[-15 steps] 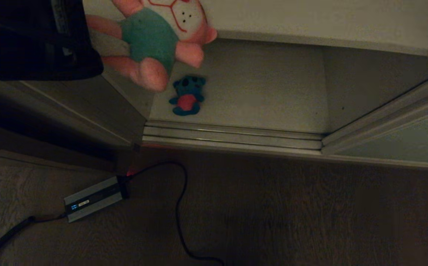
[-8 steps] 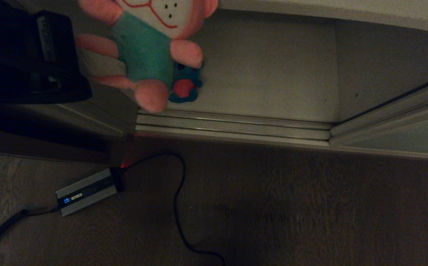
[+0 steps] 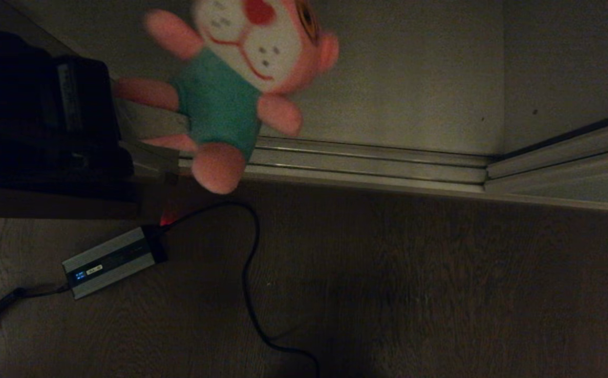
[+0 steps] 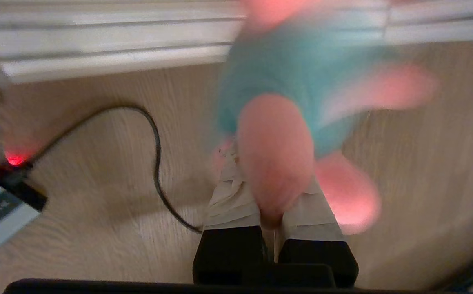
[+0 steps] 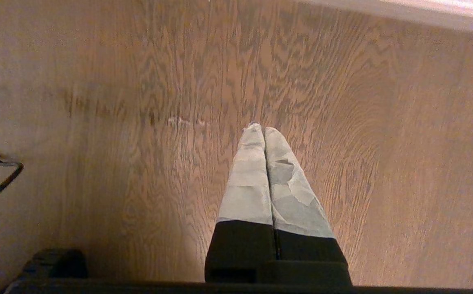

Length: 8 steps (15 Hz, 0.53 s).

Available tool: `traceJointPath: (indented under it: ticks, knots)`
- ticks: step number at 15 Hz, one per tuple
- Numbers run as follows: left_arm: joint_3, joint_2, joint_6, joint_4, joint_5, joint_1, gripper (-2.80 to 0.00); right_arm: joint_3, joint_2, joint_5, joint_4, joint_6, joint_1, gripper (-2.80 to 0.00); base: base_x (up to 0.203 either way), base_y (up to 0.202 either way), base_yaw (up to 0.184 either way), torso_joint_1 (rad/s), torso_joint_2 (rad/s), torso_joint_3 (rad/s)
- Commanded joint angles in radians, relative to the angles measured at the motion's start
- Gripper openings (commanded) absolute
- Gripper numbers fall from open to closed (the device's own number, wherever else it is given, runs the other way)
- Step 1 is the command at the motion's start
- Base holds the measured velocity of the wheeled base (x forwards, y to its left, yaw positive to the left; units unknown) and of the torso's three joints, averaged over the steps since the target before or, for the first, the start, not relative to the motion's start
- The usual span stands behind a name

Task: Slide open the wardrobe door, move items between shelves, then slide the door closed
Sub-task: Place the pink doll on the lower shelf

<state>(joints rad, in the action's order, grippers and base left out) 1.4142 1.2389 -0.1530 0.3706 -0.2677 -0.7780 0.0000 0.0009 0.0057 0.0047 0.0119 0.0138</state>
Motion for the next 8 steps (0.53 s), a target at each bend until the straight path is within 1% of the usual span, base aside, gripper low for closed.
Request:
traceJointPath:
  ticks: [1, 4, 7, 8]
  knots:
    - [-0.042, -0.019, 0.000, 0.001, -0.002, -0.021, -2.80, 0.005, 0.001, 0.000, 0.000, 0.000, 0.000, -2.80, 0.000, 0.000, 0.000, 0.011, 0.00, -0.200]
    - [-0.064, -0.014, -0.002, -0.020, -0.002, -0.024, -2.80, 0.003, -0.001, 0.000, 0.000, 0.000, 0.000, -2.80, 0.000, 0.000, 0.000, 0.007, 0.00, -0.195]
    - [-0.112, 0.031, -0.005, -0.096, -0.002, -0.033, -2.80, 0.003, 0.001, 0.000, 0.000, 0.000, 0.000, -2.80, 0.000, 0.000, 0.000, 0.005, 0.00, -0.190]
    - [-0.130, 0.054, -0.006, -0.126, -0.002, -0.035, -2.80, 0.005, -0.001, 0.000, 0.000, 0.000, 0.000, -2.80, 0.000, 0.000, 0.000, -0.002, 0.00, -0.105]
